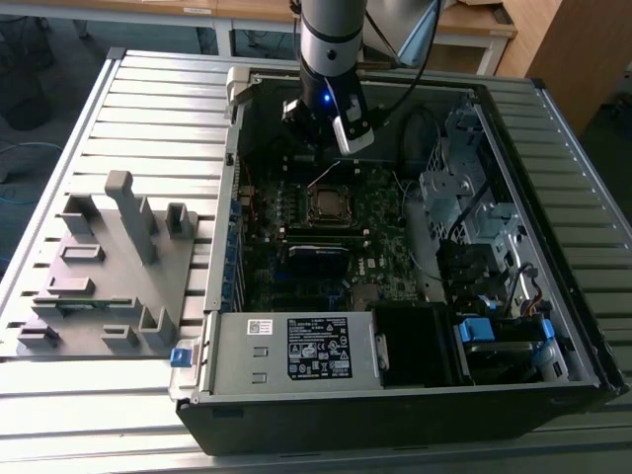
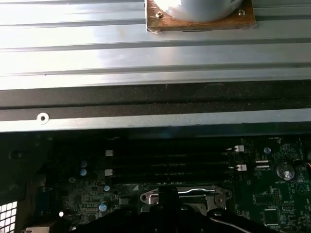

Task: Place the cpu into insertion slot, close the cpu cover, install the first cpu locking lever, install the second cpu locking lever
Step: 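Install the first cpu locking lever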

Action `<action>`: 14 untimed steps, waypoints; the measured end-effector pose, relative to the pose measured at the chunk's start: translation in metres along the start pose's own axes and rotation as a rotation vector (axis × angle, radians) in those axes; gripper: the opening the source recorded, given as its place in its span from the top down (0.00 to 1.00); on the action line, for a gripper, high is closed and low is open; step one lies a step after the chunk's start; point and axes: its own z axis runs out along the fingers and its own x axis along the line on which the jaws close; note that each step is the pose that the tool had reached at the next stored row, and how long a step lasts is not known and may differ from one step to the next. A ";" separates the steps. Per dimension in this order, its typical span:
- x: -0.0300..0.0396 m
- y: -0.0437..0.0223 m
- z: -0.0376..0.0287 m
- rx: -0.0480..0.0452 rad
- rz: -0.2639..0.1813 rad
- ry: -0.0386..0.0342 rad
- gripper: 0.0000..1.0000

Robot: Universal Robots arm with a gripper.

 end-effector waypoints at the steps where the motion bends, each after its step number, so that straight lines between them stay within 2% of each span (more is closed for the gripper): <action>1: 0.0000 -0.0001 0.0007 -0.0004 -0.001 -0.0051 0.90; 3: 0.0000 -0.0003 0.0011 -0.0005 -0.002 -0.0097 0.90; 12: 0.0000 -0.0004 0.0018 -0.0010 -0.002 -0.0100 0.90; 14: 0.0000 -0.0005 0.0025 -0.0017 -0.003 -0.0122 0.90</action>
